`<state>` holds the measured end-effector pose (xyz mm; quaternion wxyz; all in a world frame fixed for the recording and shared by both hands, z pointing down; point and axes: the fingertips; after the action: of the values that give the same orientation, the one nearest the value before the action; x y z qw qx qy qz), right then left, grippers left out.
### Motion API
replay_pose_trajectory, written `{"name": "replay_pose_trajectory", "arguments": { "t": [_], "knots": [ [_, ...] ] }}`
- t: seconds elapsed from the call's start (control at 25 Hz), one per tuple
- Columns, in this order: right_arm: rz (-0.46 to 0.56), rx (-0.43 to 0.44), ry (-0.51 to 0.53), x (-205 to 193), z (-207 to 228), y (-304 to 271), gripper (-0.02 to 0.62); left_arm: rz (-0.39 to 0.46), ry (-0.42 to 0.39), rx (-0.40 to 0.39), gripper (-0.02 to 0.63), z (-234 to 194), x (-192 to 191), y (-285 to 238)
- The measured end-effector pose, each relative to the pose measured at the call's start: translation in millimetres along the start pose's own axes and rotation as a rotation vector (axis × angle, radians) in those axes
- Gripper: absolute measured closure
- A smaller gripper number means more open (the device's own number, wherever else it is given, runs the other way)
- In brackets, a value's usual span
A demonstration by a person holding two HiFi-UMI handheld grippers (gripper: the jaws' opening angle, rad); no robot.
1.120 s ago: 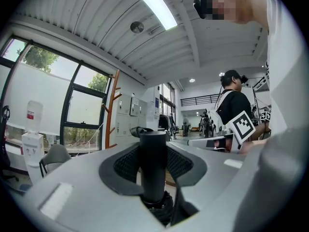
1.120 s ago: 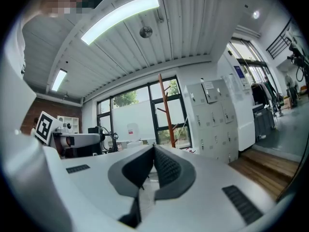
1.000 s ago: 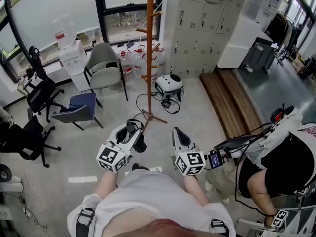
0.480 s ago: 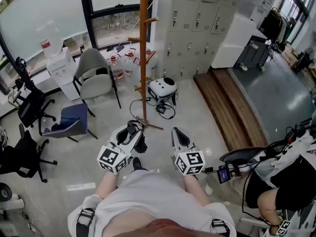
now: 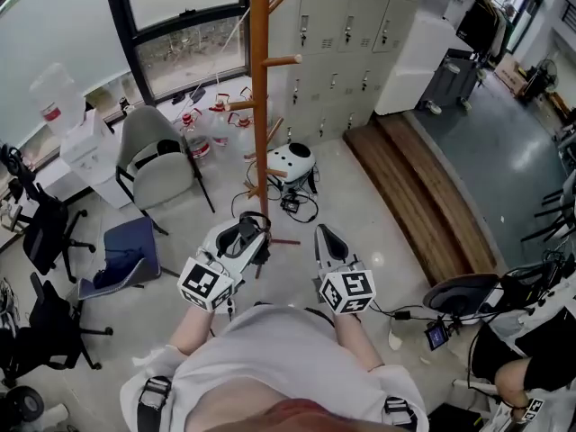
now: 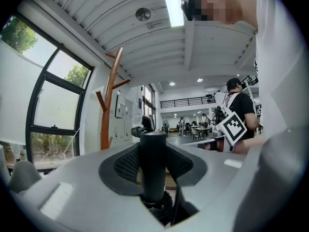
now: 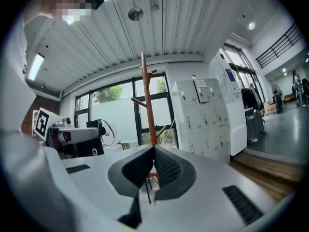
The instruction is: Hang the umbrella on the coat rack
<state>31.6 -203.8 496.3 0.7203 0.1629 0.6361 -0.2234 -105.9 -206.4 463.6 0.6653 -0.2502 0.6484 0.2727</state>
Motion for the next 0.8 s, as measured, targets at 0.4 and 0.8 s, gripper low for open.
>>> {"name": "replay_pose_trajectory", "arguments": {
  "t": [0.4, 0.8],
  "knots": [
    [-0.005, 0.003, -0.01, -5.1, 19.0, -39.5, 0.586, 0.001, -0.009, -0.016, 0.456, -34.8, 0.8, -33.7],
    [-0.027, 0.071, -0.005, 7.5, 45.3, -49.2, 0.586, 0.002, 0.023, 0.03, 0.457, -35.8, 20.7, -58.9]
  ]
}}
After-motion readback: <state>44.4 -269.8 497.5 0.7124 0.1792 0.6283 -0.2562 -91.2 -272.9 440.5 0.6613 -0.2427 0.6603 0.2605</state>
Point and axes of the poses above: the fingertips, and each gripper's own axes: y backward along the fingers, z to its right, x out of its top, and after that the axes turned 11 degrees about x, right-handed
